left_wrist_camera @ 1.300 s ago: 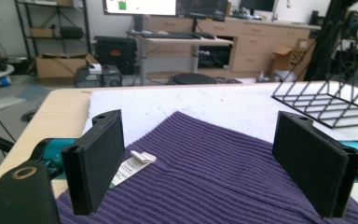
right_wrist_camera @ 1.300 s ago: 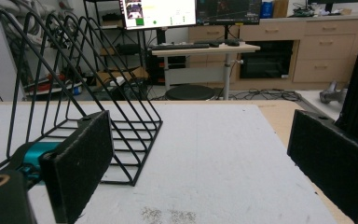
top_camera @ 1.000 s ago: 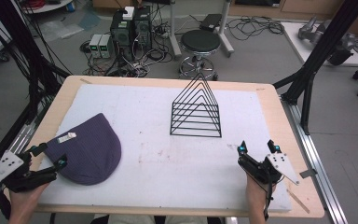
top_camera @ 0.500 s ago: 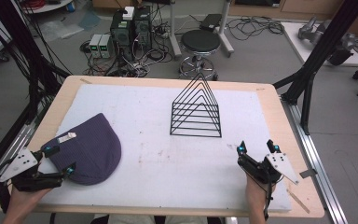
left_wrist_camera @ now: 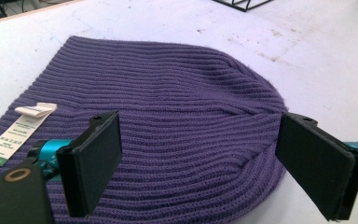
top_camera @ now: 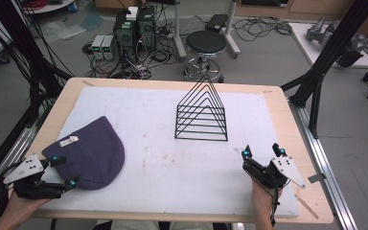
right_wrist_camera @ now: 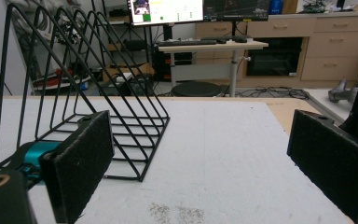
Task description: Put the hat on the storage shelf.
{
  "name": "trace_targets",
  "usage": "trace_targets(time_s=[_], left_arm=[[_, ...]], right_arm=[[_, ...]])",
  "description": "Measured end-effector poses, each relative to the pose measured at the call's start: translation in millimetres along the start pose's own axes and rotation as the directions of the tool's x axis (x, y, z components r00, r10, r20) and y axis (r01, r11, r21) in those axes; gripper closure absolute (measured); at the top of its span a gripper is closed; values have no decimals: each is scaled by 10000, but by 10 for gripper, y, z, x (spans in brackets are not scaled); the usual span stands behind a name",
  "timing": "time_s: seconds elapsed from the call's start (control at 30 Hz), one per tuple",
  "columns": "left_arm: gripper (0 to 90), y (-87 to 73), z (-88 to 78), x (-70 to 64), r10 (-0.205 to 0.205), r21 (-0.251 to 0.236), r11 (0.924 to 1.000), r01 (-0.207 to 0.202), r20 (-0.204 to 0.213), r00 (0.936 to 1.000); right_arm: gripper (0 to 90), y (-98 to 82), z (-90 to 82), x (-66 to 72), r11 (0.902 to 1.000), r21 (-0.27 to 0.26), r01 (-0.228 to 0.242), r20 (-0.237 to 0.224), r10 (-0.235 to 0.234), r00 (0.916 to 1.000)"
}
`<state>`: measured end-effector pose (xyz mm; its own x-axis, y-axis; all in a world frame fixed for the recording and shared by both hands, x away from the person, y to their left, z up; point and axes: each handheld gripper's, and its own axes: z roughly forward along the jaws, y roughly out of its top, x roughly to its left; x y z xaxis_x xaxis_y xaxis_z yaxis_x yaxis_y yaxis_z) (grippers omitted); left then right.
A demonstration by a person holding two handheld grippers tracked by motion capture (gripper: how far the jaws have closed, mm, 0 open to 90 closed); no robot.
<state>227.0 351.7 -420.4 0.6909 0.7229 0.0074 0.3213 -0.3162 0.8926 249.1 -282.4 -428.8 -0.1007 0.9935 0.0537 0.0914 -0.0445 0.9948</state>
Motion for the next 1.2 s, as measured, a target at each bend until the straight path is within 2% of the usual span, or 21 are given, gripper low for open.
trace_targets(time_s=[0.23, 0.27, 0.47, 0.53, 0.57, 0.63, 0.77, 0.8, 0.83, 0.87, 0.9, 0.97, 1.0, 1.07, 1.2], left_arm=[[151, 13, 63, -44, 428, 336, 9985, -440, 341, 9985], [151, 19, 99, -58, 563, 526, 9969, -588, 488, 9972], [154, 37, 178, -83, 898, 904, 9912, -971, 820, 9926], [162, 51, 209, -102, 1202, 1054, 9858, -1305, 984, 9879], [185, 51, 209, -102, 1202, 1054, 9858, -1305, 984, 9879], [193, 57, 224, -122, 1504, 1149, 9799, -1631, 1114, 9823], [191, 78, 284, -148, 1616, 1339, 9741, -1823, 1519, 9751], [191, 83, 325, -151, 1688, 1466, 9702, -1931, 1633, 9720], [191, 83, 325, -151, 1688, 1466, 9702, -1931, 1633, 9720], [191, 85, 357, -154, 1760, 1610, 9656, -2042, 1734, 9690], [191, 85, 357, -154, 1760, 1610, 9656, -2042, 1734, 9690], [181, 88, 412, -162, 1663, 2071, 9567, -2047, 1887, 9679], [181, 88, 412, -162, 1663, 2071, 9567, -2047, 1887, 9679], [179, 85, 446, -155, 1617, 2485, 9461, -2077, 1930, 9678], [183, 66, 478, -138, 1552, 2651, 9413, -2089, 2099, 9653]], right_arm=[[64, -2, 6, 4, 10000, 23, 14, -32, -14, 10000], [64, -1, 6, 2, 10000, 21, 44, -64, -44, 10000], [64, -2, 9, 3, 10000, 22, 67, -57, -67, 10000], [64, -3, 10, 2, 10000, 27, 86, -46, -86, 10000], [64, -3, 7, 7, 10000, 54, 41, -36, -41, 10000], [64, -3, 7, 9, 10000, 49, 84, -2, -84, 10000], [64, -3, 6, 14, 9999, 56, 100, -2, -100, 10000], [64, -3, 4, 15, 9999, 57, 106, -2, -106, 9999], [64, -3, 4, 12, 9999, 45, 141, -2, -141, 9999], [64, -3, 1, 16, 9999, 67, 107, 30, -107, 9999], [64, -2, -1, 14, 9999, 52, 125, 64, -125, 9999], [64, -3, -2, 9, 9999, 49, 161, 118, -162, 9998], [64, -3, -4, 7, 9998, 62, 168, 155, -169, 9997], [64, -3, -7, 3, 9999, 72, 125, 223, -126, 9997], [64, -5, -18, -10, 9999, 113, 68, 300, -71, 9995]])
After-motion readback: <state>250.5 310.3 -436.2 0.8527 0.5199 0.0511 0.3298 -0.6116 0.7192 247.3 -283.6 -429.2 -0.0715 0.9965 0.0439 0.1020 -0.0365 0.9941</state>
